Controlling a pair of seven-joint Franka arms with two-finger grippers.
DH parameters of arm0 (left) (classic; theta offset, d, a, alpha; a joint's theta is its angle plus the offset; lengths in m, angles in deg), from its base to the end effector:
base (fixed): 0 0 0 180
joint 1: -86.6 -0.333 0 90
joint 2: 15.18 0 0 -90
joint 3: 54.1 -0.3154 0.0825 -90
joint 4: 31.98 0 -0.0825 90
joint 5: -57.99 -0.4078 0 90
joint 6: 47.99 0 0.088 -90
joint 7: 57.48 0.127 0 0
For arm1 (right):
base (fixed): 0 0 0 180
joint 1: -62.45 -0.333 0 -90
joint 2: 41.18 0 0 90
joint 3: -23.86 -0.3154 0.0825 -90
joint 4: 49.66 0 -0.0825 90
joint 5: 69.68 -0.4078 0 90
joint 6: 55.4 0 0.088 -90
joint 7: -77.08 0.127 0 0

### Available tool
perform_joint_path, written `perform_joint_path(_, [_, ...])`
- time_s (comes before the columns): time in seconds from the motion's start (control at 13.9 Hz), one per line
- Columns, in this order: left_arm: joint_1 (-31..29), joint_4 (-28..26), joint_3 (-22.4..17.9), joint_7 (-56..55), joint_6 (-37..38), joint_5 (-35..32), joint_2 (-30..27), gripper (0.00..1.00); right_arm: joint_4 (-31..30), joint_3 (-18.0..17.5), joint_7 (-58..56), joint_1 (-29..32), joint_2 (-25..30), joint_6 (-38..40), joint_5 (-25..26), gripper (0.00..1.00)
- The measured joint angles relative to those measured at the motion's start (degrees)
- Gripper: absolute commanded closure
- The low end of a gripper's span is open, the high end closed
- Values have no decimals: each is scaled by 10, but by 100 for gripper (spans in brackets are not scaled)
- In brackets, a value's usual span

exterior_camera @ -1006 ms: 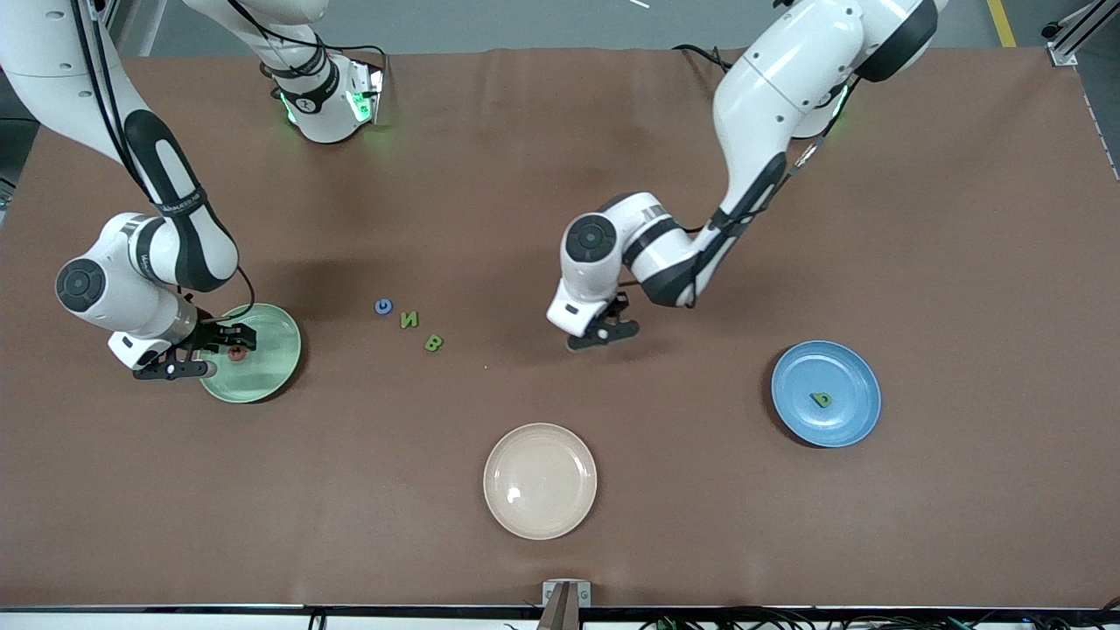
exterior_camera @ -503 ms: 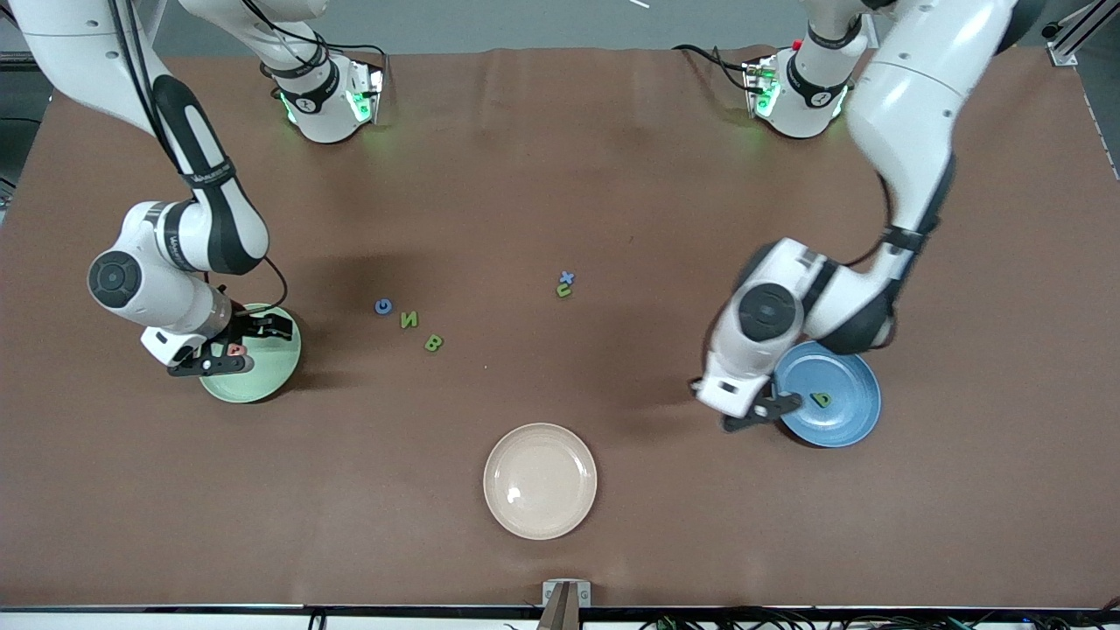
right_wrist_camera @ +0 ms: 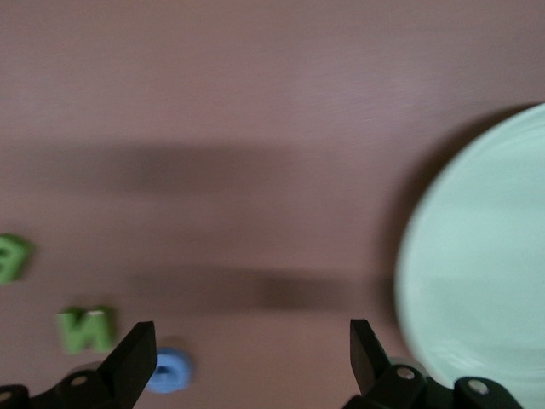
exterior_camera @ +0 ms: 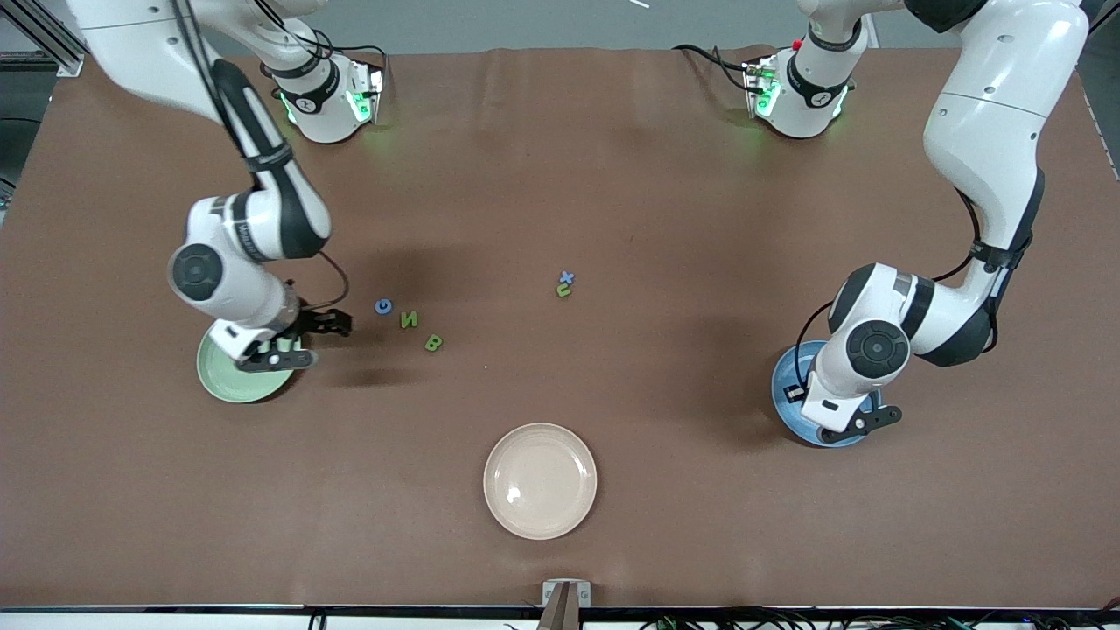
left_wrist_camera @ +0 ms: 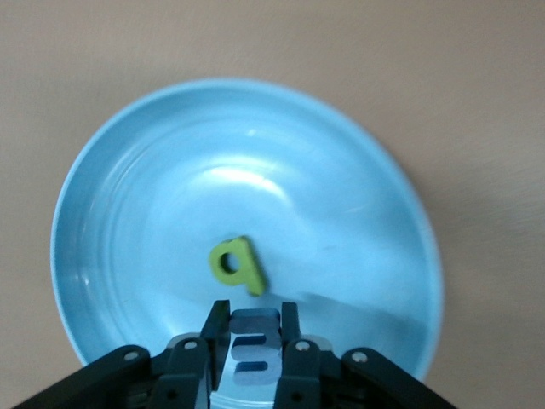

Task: Sort upper and lower case letters into plates
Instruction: 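Reach the right gripper to the blue G while the left gripper returns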

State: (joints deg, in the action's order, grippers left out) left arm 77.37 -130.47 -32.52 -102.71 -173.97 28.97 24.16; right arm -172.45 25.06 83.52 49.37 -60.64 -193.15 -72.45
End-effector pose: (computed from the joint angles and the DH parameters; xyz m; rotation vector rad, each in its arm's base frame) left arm 0.6616 -0.1060 0.1622 -2.9160 -0.4481 0.0683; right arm 0.5631 0.1192 0.1975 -3.1264 -0.0919 0.1270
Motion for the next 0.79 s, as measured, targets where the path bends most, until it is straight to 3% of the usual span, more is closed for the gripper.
perform_joint_path(0.29, [-6, -9, 22, -5, 8, 0, -8, 0, -9, 0, 119, -95, 0, -13, -3, 0])
perform_joint_path(0.65, [5, -21, 156, -112, 48, 0, -32, 2, -78, 7, 139, -109, 0, -84, -3, 0])
perform_joint_path(0.79, [40, -34, 182, -177, 38, 0, -27, 3, -87, 9, 138, -109, 1, -87, -3, 0])
